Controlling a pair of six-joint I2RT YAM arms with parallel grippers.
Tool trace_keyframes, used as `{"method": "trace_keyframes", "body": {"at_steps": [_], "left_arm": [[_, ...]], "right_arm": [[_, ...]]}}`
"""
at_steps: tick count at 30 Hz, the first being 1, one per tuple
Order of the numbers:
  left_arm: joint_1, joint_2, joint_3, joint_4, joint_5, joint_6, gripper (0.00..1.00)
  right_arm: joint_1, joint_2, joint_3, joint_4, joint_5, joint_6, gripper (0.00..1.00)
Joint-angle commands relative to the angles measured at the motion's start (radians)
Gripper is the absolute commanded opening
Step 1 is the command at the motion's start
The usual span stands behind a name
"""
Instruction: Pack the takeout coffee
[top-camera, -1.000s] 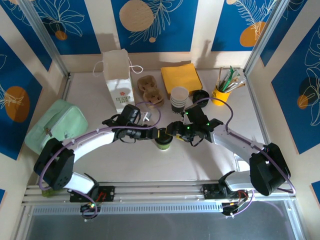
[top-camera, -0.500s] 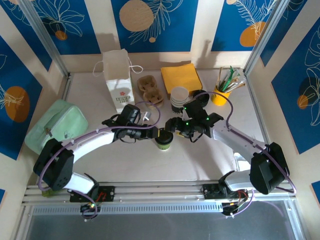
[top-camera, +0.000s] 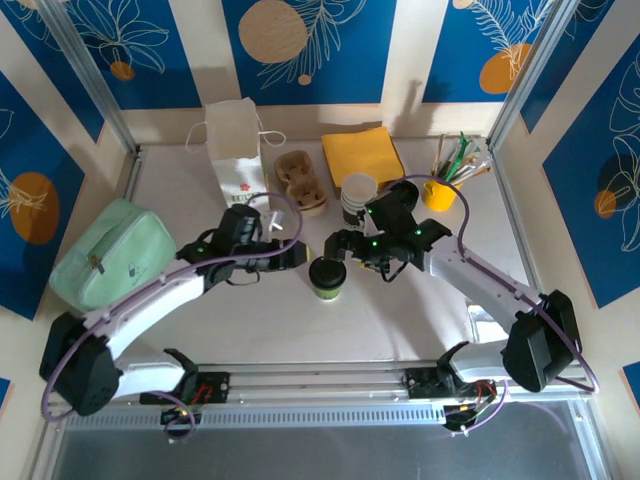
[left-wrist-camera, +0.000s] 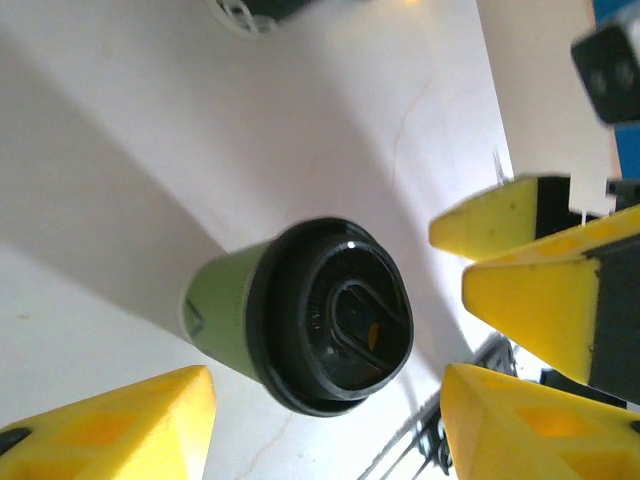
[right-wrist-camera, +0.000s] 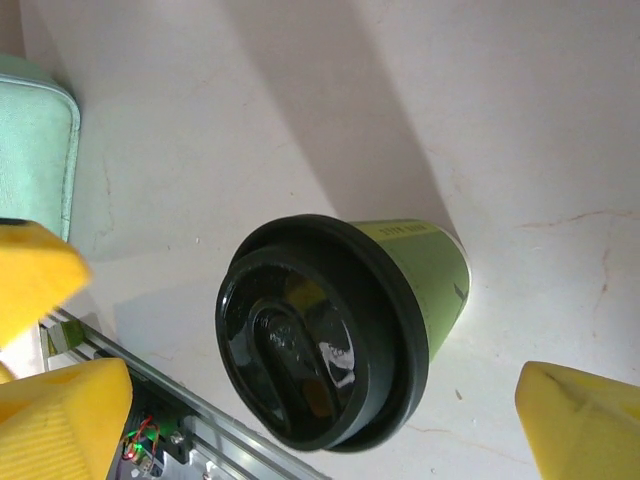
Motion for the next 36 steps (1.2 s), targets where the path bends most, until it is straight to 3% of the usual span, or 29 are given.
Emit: {"method": "trace_keyframes", "body": {"at_steps": [1,8,13,19,36], "left_arm": [[0.048,-0.094,-0.017,-0.116,-0.133,-0.004,0.62],[0.097,-0.297,-0.099,-0.184,-0.346,-0.013,0.73],[0.112,-0.393,-0.132,-0.216,-0.420,-0.009,0.85],[0.120,-0.428,-0.137,-0.267,-0.468,-0.001,0.99],[0.128,-0.449,-0.157,-0.249,-0.443,-0.002,0.99]], "right_arm": [[0.017,-0.041,0.034,-0.075,0.041,-0.023,0.99],[0.138,-0.009,0.125,-0.204,0.190,-0.052,0.99],[0.258,0.092,0.251,-0.344,0.380,-0.064,0.99],[0.355,0.226,0.387,-0.481,0.513,-0.062,0.99],[0.381,0.376,0.507,-0.538,0.521,-0.086,0.98]]}}
